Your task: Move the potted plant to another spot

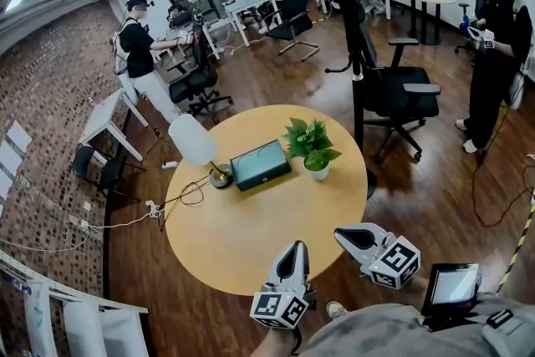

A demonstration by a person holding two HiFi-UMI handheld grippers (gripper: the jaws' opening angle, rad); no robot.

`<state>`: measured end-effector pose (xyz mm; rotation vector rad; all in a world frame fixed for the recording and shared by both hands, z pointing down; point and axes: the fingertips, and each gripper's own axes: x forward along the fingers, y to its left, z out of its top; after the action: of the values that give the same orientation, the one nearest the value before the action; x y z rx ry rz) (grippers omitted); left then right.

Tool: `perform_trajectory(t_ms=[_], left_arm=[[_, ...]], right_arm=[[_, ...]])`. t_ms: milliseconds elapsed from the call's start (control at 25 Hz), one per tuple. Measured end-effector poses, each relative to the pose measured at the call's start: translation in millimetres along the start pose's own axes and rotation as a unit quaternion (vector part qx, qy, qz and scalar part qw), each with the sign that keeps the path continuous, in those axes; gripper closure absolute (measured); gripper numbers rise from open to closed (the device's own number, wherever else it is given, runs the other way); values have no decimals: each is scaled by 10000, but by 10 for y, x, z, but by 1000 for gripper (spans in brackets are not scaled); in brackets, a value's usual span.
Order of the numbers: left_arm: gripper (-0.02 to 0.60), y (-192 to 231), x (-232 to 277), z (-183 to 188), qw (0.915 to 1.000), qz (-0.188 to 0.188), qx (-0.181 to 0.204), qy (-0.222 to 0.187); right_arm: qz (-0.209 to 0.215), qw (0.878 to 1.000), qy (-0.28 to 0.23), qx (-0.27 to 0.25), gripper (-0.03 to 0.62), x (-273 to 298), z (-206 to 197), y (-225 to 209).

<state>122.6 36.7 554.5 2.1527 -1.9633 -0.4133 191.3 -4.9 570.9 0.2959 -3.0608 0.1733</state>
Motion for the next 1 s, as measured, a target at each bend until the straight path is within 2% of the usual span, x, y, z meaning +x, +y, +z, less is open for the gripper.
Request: perform_trajectory(t_ms=[200,400,720,1000], left_arm=[[581,261,85,3,9999,-148,-15,41],[581,349,163,-5,9996,-267,-50,118],[581,433,406,-66,9994,-257,11,210],[581,683,851,-89,9993,-28,68,366]], right_arm=[[-180,9998,44,-1,594,223,-57,-80],[-342,9994,108,-12,594,297,-71,-159],[-342,9993,125,-5,594,423,-104,-396],[-266,9995,140,81,594,693,-126,-852]])
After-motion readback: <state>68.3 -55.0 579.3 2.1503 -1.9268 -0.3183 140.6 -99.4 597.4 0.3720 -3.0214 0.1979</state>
